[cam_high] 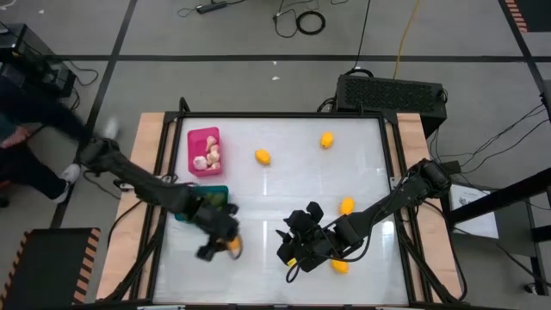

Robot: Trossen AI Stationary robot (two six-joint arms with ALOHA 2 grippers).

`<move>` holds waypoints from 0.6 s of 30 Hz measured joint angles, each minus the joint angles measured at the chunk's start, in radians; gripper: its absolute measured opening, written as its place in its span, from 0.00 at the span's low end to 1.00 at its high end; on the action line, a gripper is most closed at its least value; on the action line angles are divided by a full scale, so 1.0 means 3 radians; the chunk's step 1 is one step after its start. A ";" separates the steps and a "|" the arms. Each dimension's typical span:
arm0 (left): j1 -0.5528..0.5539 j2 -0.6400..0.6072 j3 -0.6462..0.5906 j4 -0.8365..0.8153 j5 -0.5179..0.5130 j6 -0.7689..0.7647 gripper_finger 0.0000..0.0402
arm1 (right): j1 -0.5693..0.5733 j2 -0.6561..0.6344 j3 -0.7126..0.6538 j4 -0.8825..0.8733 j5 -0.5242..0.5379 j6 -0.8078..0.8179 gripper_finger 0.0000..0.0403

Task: Sort produce into baskets
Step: Put the yellow lime into the transparent bin

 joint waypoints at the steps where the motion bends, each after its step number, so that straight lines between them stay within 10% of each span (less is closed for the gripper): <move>1: -0.0105 -0.0065 0.0000 -0.0114 0.0007 -0.0076 0.53 | 0.0000 0.0000 0.0000 0.0003 0.0000 0.0001 0.46; 9: -0.0957 -0.0274 -0.0001 -0.0242 -0.0027 -0.0722 0.53 | 0.0000 0.0000 0.0000 0.0003 0.0001 -0.0015 0.46; 18: -0.1562 -0.0182 -0.0009 -0.0207 -0.0823 -0.1298 0.53 | -0.0033 0.0000 0.0000 0.0009 0.0001 -0.0237 0.46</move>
